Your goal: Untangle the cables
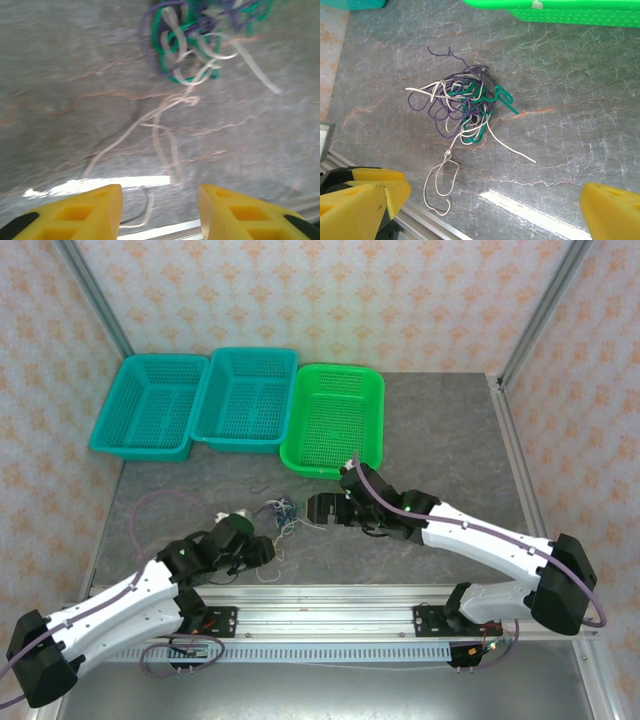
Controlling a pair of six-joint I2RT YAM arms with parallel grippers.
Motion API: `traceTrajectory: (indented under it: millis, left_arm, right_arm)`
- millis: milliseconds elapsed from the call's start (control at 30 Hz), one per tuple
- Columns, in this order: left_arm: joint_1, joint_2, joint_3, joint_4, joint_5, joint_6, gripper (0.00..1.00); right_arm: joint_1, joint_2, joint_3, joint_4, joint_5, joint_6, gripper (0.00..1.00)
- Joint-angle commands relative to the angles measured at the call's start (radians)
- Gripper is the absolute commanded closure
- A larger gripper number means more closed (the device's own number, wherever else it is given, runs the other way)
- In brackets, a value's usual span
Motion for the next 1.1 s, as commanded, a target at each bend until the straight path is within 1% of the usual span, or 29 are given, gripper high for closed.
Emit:
traceTrajectory:
  millis: [0, 100, 167, 233, 300, 367, 433, 533, 633, 700, 900, 933, 1067]
  left_arm:
    - [-0.032, 0.048, 0.002, -0.178, -0.098, 0.059, 0.53]
    - [-0.066, 0.126, -0.017, -0.080, -0.044, 0.065, 0.50]
    - [-0.105, 0.191, -0.011, -0.031, -0.085, 0.051, 0.49]
    - [-0.129, 0.254, 0.018, -0.046, -0.166, 0.047, 0.49]
    - [-0.137, 0.315, 0.050, -0.068, -0.244, 0.060, 0.48]
    - [-0.138, 0.375, 0.075, -0.062, -0.292, 0.084, 0.48]
    - [-0.138, 0.419, 0.082, -0.022, -0.293, 0.113, 0.48]
    - [-0.141, 0.466, 0.074, 0.070, -0.258, 0.155, 0.49]
    - [-0.141, 0.498, 0.041, 0.157, -0.227, 0.182, 0.57]
    - [-0.141, 0.530, 0.029, 0.171, -0.235, 0.179, 0.65]
    - [-0.141, 0.611, 0.012, 0.224, -0.227, 0.175, 0.97]
    - [-0.141, 0.615, 0.009, 0.231, -0.227, 0.170, 1.00]
    - [-0.141, 0.602, -0.004, 0.250, -0.226, 0.159, 1.00]
  right_arm:
    - [0.003, -0.022, -0.012, 0.028, 0.024, 0.027, 0.01]
    - [0.003, -0.018, -0.022, 0.043, 0.025, 0.038, 0.01]
    - [0.003, -0.015, -0.025, 0.051, 0.022, 0.046, 0.01]
    - [0.003, -0.014, -0.025, 0.049, 0.020, 0.049, 0.01]
    - [0.003, -0.016, -0.026, 0.045, 0.021, 0.051, 0.01]
    - [0.003, -0.020, -0.030, 0.043, 0.022, 0.051, 0.01]
    - [0.003, -0.022, -0.032, 0.037, 0.024, 0.049, 0.01]
    - [0.003, -0.026, -0.034, 0.028, 0.029, 0.049, 0.01]
    - [0.003, -0.025, -0.042, 0.034, 0.032, 0.055, 0.01]
    - [0.003, -0.025, -0.045, 0.035, 0.030, 0.059, 0.01]
    - [0.003, -0.015, -0.081, 0.065, 0.014, 0.071, 0.01]
    - [0.003, -0.004, -0.086, 0.069, 0.006, 0.068, 0.01]
    - [0.005, 0.072, -0.094, 0.097, -0.008, 0.075, 0.01]
